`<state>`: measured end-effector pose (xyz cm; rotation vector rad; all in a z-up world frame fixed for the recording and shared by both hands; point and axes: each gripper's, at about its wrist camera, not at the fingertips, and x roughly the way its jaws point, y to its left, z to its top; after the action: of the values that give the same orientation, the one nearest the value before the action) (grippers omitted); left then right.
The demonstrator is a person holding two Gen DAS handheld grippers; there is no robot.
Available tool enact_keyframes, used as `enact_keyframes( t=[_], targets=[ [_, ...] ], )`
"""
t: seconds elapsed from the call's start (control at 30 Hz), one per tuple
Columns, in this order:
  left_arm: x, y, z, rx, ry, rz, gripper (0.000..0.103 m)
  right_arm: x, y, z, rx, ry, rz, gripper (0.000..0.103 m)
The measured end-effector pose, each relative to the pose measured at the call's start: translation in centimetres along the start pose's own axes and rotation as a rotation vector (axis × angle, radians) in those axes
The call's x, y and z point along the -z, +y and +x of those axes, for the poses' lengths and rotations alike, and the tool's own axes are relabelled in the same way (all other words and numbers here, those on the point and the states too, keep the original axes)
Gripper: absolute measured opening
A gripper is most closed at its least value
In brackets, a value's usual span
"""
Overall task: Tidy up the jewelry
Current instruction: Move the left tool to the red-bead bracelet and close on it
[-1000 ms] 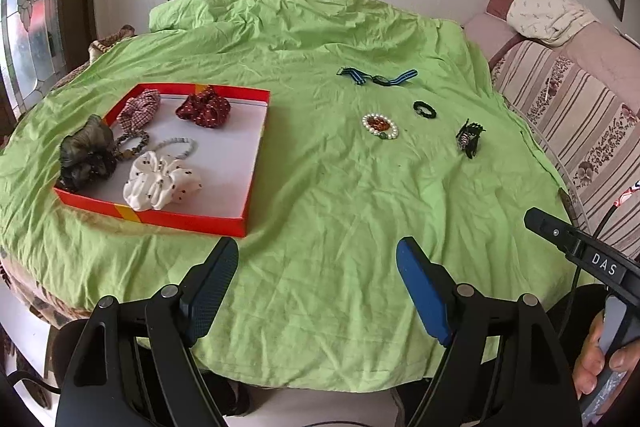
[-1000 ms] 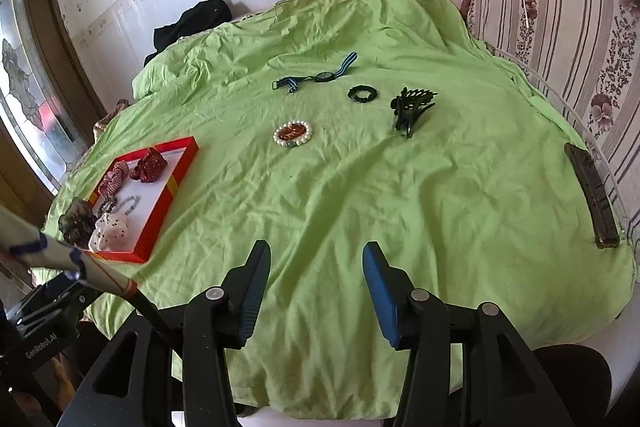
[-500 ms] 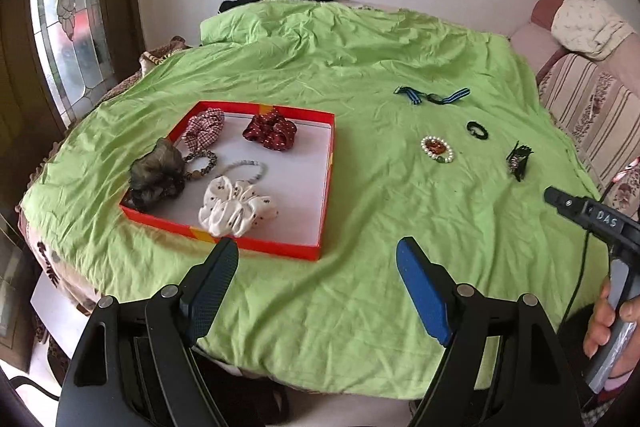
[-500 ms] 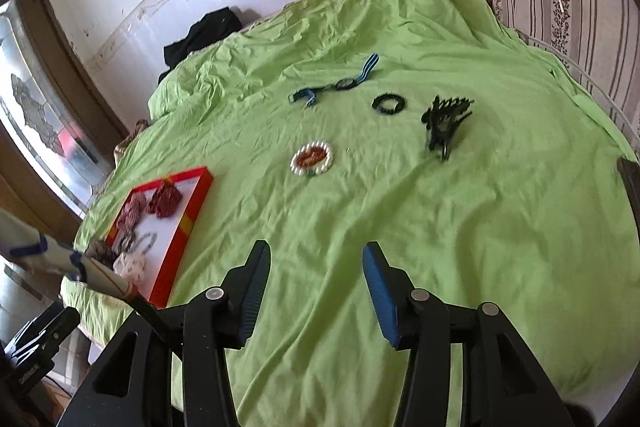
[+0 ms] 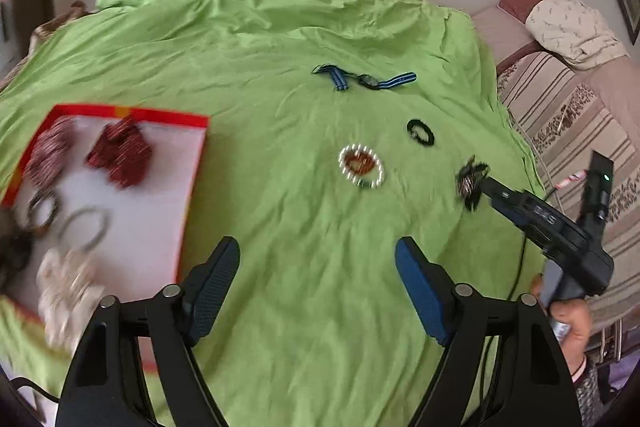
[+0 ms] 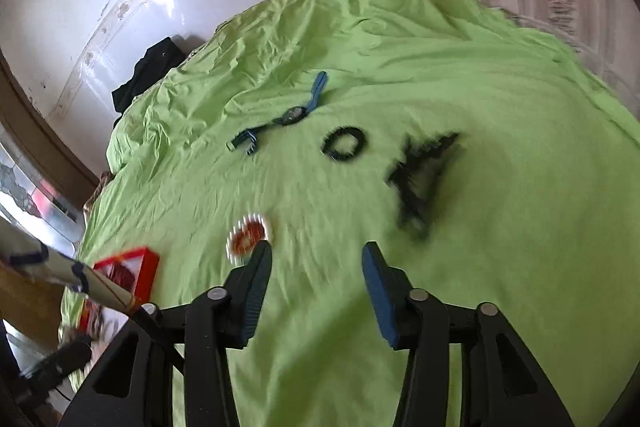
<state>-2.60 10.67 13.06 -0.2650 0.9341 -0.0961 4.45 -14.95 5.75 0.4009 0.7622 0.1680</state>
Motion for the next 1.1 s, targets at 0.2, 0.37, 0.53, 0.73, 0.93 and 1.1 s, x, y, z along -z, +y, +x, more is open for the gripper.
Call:
enact_keyframes(
  t=[0.2,0.37,0.53,0.73,0.93,1.1],
  targets=[
    [-2.9,-1.1,7.7,-0.019,0.096,0.028,0.058,-0.9,0.8,6.2,-0.049,0.062,-0.005,0.041],
    [-4.8,-2.2,14.1,-0.003,0.142,0.003,0.058,-0.8,0.3,7.0,-0.059,0.071,-0.036,0.041],
    [-4.5,-3.4,18.0,-0.031,0.163,0.018,0.058,-1.2,-0.7,6.7,-0.068,0.046,-0.023,0.042],
    [-4.3,-3.8,17.7,-0.22,0.164,0.08,0.007,-1.2,-0.2,5.8,-0.07,0.017,-0.046,0.042],
    [-2.6,-0.3,14.3,-0.235,0.197,0.053,0.0,-1.0,-0.2,5.3,-0.043,0.0,-0.057,0.042],
    [-2.9,0.7,12.2,-0.157,0.152,0.041,0.0,-0.7,-0.2,5.2,-0.053,0.008,-0.051,0.042]
  ],
)
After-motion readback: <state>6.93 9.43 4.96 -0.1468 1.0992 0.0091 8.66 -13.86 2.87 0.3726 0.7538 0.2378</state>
